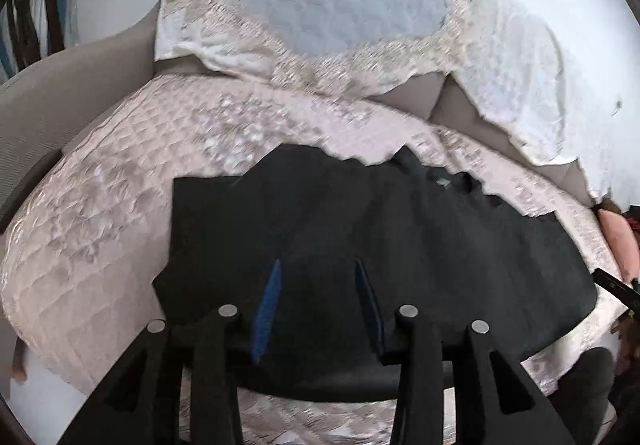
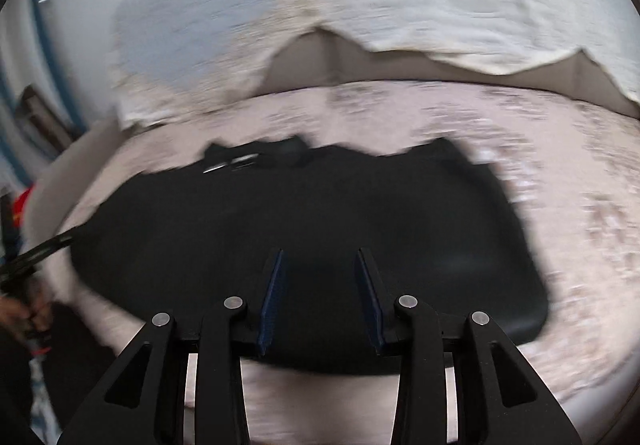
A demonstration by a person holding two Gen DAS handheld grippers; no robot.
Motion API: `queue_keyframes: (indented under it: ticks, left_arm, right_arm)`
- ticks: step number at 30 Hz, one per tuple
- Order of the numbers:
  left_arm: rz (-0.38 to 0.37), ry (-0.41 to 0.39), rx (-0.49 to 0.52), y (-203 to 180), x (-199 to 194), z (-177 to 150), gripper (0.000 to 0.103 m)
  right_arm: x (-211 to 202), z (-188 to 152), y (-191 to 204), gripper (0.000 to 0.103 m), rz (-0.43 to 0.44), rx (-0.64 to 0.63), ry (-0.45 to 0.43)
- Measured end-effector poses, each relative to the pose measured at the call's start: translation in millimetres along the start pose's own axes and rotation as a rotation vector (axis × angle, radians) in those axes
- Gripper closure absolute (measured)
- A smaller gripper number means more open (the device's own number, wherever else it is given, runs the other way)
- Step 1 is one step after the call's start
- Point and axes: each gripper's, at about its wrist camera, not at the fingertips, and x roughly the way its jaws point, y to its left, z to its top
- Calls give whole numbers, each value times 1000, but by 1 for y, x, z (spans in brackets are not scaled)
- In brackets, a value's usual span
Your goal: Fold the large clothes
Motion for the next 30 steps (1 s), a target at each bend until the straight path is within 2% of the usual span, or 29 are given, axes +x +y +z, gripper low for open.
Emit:
queue_keyframes:
  ticks: [3,7,10,12,14,15,17,20,24,27,30]
  left_arm:
    - [15,78,-45,11,15,-12,62]
    - [13,57,-22,6,3,-13,62]
    - [19,22,-15,5,-7,-7,62]
    - [33,1,-3,8,-7,-5,57]
    - [66,36,-20,16,4,-7,54]
    - [67,63,-28,20,12,-10,54]
    - [59,59,-14,22,15,-17,54]
    - [57,51,12,21,10,-19,54]
    - [6,25,-62,32,0,-5,54]
    - [45,2,-65,41,6,7,54]
    - [53,39,-73,50,24,7,54]
  right_arm:
    - [20,-10,49,66,76,-64,11]
    - [47,-18,109,66,174,-152,45]
    - [64,-16,140,66,206,-194,58]
    - [73,-14,152,68,219,-198,61]
    - [89,-15,160,71,211,-201,88]
    - [104,-19,164,72,186,-213,129]
    - [120,-25,166,76,141,-232,189]
    - [112,-21,167,76,138,-221,181]
    - [105,-5,176,76,162,-203,139]
    - [119,6,191,76,165,-201,127]
    - [147,11,202,76,160,-196,161]
